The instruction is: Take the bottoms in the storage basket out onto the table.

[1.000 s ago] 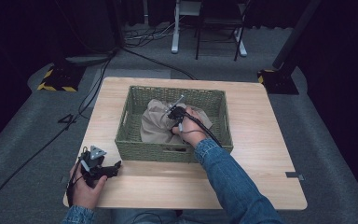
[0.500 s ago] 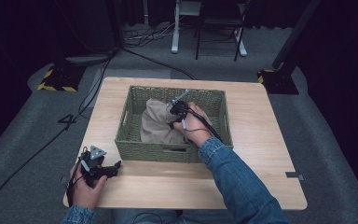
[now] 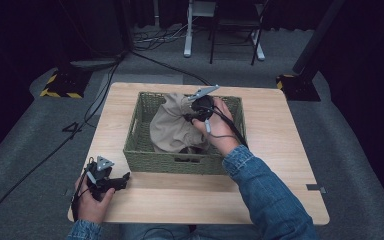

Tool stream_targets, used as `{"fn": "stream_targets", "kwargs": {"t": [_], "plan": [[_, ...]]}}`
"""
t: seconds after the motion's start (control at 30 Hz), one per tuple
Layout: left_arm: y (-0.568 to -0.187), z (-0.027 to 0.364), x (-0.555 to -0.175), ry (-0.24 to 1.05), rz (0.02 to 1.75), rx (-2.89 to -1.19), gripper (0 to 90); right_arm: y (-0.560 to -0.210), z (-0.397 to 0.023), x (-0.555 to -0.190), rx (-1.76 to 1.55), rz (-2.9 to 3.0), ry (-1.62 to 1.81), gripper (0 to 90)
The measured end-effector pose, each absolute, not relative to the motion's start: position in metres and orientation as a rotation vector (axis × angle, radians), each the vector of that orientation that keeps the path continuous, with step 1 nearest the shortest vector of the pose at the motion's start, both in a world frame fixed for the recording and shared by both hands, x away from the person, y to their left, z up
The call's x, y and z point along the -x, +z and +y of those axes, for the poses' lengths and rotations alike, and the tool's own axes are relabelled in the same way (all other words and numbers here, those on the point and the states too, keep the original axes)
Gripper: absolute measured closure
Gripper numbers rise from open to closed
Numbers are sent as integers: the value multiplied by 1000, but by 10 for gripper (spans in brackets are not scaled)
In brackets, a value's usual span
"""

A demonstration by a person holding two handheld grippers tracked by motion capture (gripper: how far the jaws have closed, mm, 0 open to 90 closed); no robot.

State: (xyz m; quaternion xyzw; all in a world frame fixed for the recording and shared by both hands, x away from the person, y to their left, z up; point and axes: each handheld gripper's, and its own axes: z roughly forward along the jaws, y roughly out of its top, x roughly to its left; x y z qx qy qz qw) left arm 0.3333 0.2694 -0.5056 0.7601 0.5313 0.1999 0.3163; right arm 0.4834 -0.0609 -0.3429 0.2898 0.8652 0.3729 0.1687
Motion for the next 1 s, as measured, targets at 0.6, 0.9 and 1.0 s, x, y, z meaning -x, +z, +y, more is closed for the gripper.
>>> {"fn": "stream_targets", "kwargs": {"t": [0.6,0.9,1.0], "plan": [[-506,269,-333,527,1399,-2001,149,-281,-105,-465,-802,2191,1277,741],[-506,269,-333,526,1400,-2001,149,-251,-129,-454,-793,2085,1328,740],[-506,269,-333,527,1399,-2001,149,-241,-139,-450,-801,2048,1345,740]]}}
